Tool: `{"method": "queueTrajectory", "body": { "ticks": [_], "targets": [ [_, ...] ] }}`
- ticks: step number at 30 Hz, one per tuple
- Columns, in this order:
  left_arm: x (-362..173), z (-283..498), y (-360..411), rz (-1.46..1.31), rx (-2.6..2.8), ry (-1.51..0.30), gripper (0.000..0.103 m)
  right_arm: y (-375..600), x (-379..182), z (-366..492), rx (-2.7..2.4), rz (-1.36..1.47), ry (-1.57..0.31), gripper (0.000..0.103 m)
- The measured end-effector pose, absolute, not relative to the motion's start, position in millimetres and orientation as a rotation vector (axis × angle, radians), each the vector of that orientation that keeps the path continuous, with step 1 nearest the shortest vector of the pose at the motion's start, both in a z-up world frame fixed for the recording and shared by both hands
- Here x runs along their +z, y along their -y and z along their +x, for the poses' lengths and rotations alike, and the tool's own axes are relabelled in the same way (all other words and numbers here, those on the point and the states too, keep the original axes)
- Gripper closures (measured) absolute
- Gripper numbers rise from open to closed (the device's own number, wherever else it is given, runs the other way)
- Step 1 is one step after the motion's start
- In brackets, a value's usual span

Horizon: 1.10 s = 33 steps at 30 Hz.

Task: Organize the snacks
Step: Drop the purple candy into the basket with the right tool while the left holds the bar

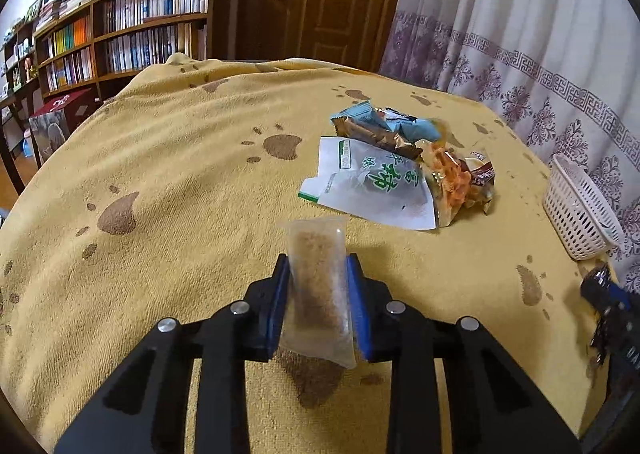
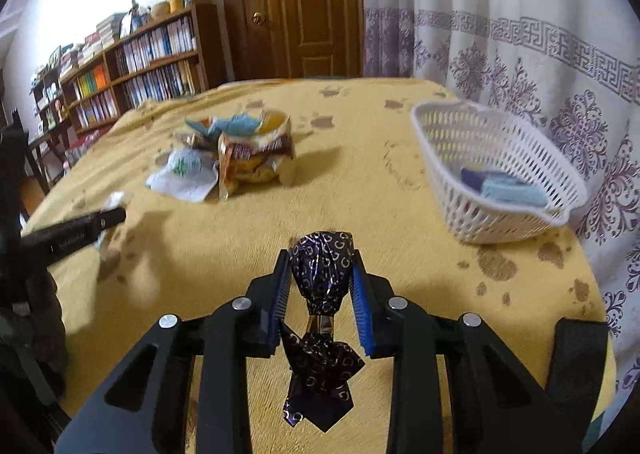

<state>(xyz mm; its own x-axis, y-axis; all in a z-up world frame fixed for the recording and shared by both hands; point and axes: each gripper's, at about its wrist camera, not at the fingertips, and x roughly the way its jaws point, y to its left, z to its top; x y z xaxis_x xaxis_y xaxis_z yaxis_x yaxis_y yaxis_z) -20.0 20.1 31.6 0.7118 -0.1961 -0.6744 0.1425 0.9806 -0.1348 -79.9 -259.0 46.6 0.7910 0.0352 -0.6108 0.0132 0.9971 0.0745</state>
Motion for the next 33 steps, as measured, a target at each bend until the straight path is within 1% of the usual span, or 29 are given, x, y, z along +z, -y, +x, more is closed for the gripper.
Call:
{"method": "queueTrajectory", "body": {
  "ticks": [13,21,26,28,30,33],
  "targets": [
    [33.3,-21.9,-19.8,-0.080,-0.198,-0.742,0.074,330.0,95.9,-73.4,-0.139,0.177,-0.515,0.073],
    [33.5,-20.9,-19.2,-0.078,-0.196,-0.740,0.074,367.3,105.3,-54.6,-0.160,0.251,-0.503,0.073],
    [33.8,-20.6,-18.9,-0.075,-0.193,-0.739,0.074,384.8,99.9,-34.2,-0.126,0.329,-0.543,0.073],
    [33.9,-20.2,-18.7,-0.076,-0.192,-0.739,0.074,389.4,94.6,-27.1,-0.103,0.362,-0.563,0.072],
    [33.9,-20.0,-18.7,-0.077,-0.193,-0.742,0.074,394.8,89.0,-22.3,-0.084,0.401,-0.583,0.065],
    [34.0,-19.8,-19.1,-0.076,-0.189,-0.744,0.074,401.2,84.2,-21.1,-0.076,0.439,-0.586,0.063]
  ]
}}
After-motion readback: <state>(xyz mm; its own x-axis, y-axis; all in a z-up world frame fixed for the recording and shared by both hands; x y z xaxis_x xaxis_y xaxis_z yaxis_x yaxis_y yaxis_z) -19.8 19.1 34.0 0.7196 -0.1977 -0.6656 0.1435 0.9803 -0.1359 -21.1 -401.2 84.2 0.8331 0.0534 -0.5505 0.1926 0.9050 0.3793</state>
